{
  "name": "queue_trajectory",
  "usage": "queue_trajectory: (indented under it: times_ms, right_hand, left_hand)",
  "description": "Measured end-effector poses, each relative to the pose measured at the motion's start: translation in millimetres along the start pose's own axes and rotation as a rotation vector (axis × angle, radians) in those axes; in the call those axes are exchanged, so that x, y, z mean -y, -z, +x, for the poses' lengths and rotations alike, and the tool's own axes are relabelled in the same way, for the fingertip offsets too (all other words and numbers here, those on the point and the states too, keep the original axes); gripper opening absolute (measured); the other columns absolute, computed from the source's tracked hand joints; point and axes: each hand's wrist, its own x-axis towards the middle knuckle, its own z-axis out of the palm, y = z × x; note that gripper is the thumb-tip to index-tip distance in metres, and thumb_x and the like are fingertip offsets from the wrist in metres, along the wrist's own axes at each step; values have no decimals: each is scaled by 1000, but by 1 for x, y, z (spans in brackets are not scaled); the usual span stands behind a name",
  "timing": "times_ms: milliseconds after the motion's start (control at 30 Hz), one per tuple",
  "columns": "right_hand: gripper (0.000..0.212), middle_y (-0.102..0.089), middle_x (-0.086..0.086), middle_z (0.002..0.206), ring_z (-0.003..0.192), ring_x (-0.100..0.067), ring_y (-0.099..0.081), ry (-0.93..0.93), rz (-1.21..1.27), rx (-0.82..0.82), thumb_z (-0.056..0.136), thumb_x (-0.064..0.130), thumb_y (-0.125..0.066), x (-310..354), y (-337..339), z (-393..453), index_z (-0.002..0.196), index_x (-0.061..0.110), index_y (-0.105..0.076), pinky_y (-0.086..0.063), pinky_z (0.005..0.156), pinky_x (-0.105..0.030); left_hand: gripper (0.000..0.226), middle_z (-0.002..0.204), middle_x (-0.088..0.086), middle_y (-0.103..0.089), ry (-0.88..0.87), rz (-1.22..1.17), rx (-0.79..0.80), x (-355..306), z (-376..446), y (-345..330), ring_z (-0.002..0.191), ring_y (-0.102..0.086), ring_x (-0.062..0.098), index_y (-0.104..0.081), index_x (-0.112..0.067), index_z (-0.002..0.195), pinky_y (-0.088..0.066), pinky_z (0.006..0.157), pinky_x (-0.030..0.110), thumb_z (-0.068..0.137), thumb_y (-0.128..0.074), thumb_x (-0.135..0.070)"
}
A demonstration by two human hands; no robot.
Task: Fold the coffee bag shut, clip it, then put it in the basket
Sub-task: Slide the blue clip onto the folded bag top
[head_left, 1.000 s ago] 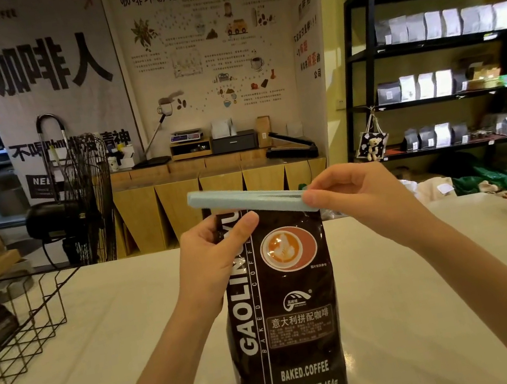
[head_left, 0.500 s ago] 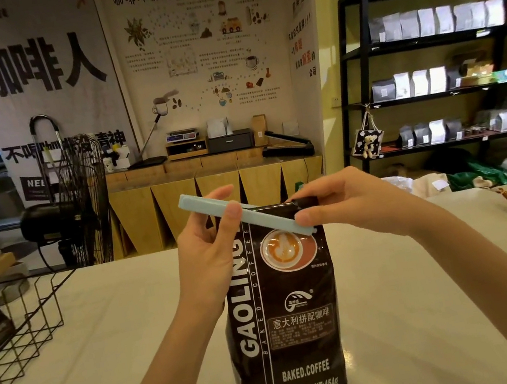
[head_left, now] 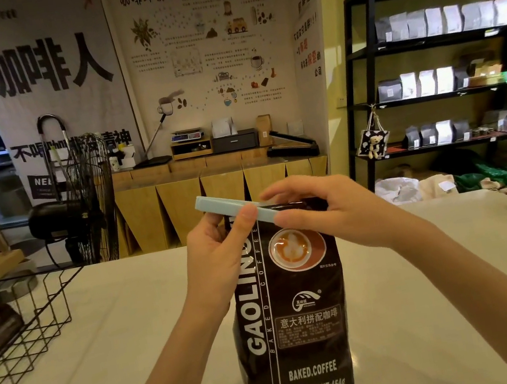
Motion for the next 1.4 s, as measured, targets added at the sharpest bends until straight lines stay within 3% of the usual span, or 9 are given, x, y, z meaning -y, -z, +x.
queue_trajectory:
  times_ms: [200,300,400,500,733,933,1067,1200,1400]
  right_hand:
    - [34,-68,15,93,92,-4,-66,50,158,-56,79,36,-55,0,-9,1,111,32,-62,-56,73,-22]
    - [34,-68,14,89,91,-5,-65,59,187,-52,75,37,-56,-2,-6,0,109,35,-62,-55,71,-20]
    - [32,-70,20,86,92,-5,-65,63,203,-20,74,37,-57,-2,-4,2,105,38,-63,-54,71,-18]
    - [33,-70,23,83,91,-3,-66,66,204,14,71,36,-59,1,-1,3,104,36,-64,-53,69,-16]
    - [32,-67,13,95,90,-3,-64,35,91,139,70,42,-61,13,6,10,102,40,-58,-58,72,-23]
    - [40,-67,13,100,91,-4,-64,-10,10,195,76,33,-66,13,4,17,113,39,-53,-57,77,-25]
    - [39,-68,12,98,91,-4,-64,12,-5,214,74,31,-68,14,4,17,112,36,-57,-56,75,-22]
    - [32,-69,14,88,86,-1,-66,37,71,171,73,24,-69,11,4,15,104,29,-64,-54,69,-15]
    - [19,-71,16,69,71,-5,-68,-43,354,-109,58,40,-66,-9,-3,2,74,31,-69,-54,60,-14]
  left_hand:
    - [25,68,-8,-73,82,142,192,-8,3,14,69,-69,10,-58,-26,90,-55,60,19,68,-54,-36]
    - [44,89,-7,-72,146,365,350,-25,7,32,85,-68,8,-52,-32,107,-56,75,23,64,-57,-39]
    - [61,100,2,-72,146,465,389,-44,9,55,91,-68,12,-45,-28,121,-56,81,27,63,-62,-31]
    - [65,95,-2,-74,123,489,413,-54,7,62,86,-70,15,-45,-32,120,-57,77,29,60,-67,-21]
    - [79,68,-6,-74,-9,482,215,-39,8,50,75,-71,13,-36,-36,125,-57,71,24,62,-71,-5]
    - [67,77,0,-75,-82,477,234,-35,9,48,77,-71,13,-45,-37,115,-55,68,18,67,-69,3]
    - [32,79,-10,-71,-79,549,297,-39,8,50,80,-68,10,-63,-27,96,-54,69,17,67,-70,-16]
    - [31,77,-10,-73,9,471,309,-40,10,53,76,-69,13,-66,-22,93,-57,68,22,64,-61,-32]
    - [23,75,-5,-75,-22,445,275,-39,10,55,76,-70,18,-68,-22,84,-56,64,20,62,-63,-25]
